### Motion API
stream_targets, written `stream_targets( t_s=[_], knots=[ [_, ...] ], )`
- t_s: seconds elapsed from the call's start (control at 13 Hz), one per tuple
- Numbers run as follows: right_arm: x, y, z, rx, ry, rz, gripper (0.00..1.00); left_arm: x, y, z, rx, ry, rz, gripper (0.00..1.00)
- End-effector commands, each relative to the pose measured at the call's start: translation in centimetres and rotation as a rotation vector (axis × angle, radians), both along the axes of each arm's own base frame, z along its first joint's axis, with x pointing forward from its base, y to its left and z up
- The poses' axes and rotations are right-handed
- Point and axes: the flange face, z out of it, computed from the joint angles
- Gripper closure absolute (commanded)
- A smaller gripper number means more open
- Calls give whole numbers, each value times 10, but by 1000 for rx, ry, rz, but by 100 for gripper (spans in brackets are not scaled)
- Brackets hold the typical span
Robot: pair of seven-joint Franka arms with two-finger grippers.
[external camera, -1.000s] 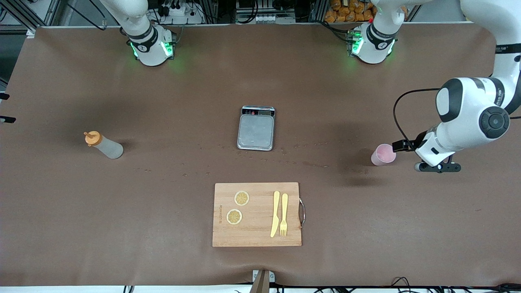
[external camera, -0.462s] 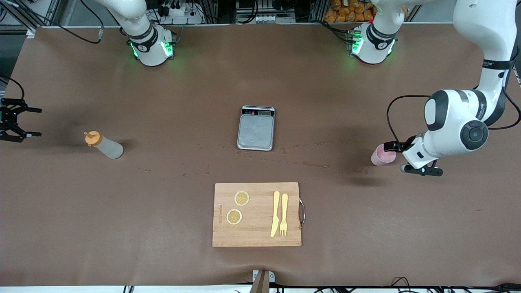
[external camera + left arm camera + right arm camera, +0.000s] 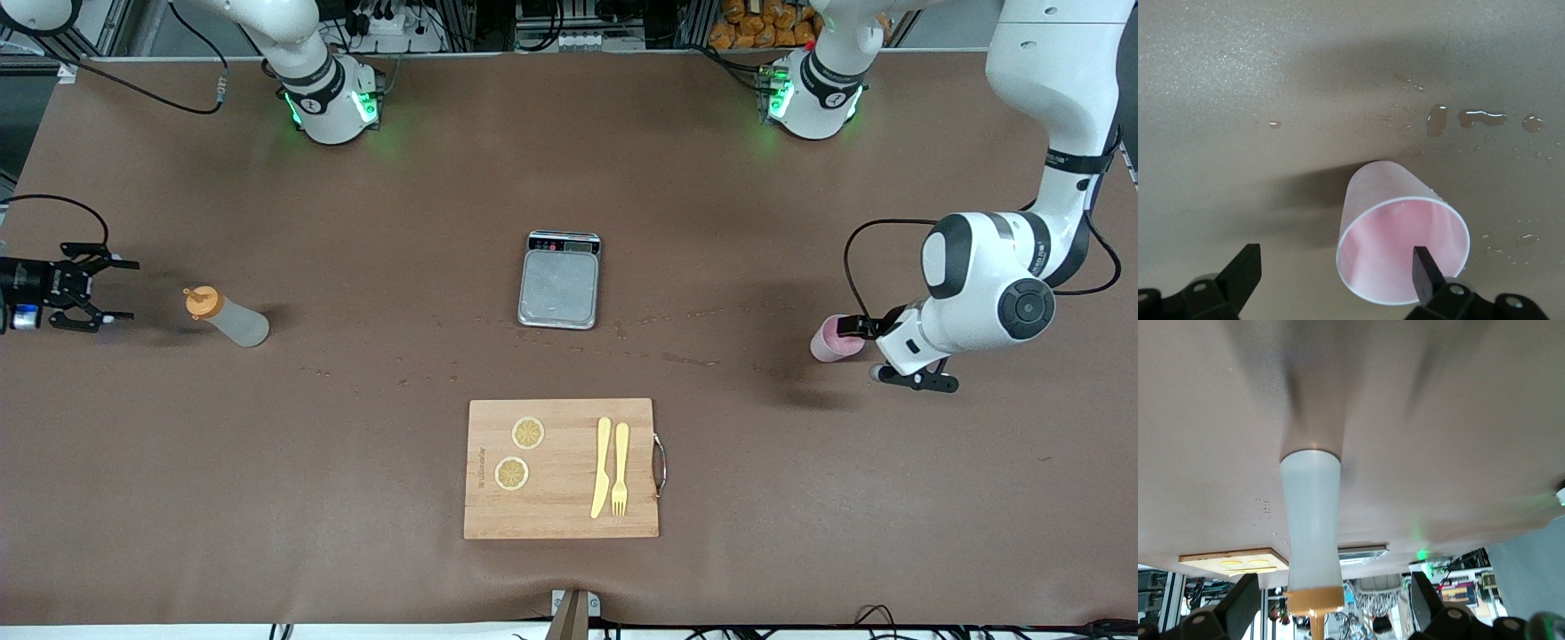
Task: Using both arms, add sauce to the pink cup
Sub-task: 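Carry the pink cup with the left gripper toward the metal scale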
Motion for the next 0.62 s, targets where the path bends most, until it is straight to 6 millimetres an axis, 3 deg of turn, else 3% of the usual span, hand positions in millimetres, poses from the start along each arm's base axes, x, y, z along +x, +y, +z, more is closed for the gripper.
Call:
stream_targets(
  t_s=[0.0, 0.08, 0.15, 0.23, 0.31, 0.54],
  knots=[
    [15, 15, -24, 36, 11, -23, 0, 1, -3, -11, -15, -8, -15, 0],
    [18, 24, -33, 46, 19, -7, 0, 0, -4, -15, -17, -2, -15, 0],
    [18, 26, -39, 53, 23, -7, 0, -1, -5, -18, -15, 4, -20, 27],
    [21, 28, -39, 56, 19, -8, 0, -2, -7, -21, -15, 9, -25, 80],
    [21, 29, -41, 62, 18, -14, 0, -3, -12, -22, -11, 12, -38, 100],
    [30, 46, -63, 89, -2, -8, 0, -3, -17, -21, -12, 11, -68, 100]
  ],
)
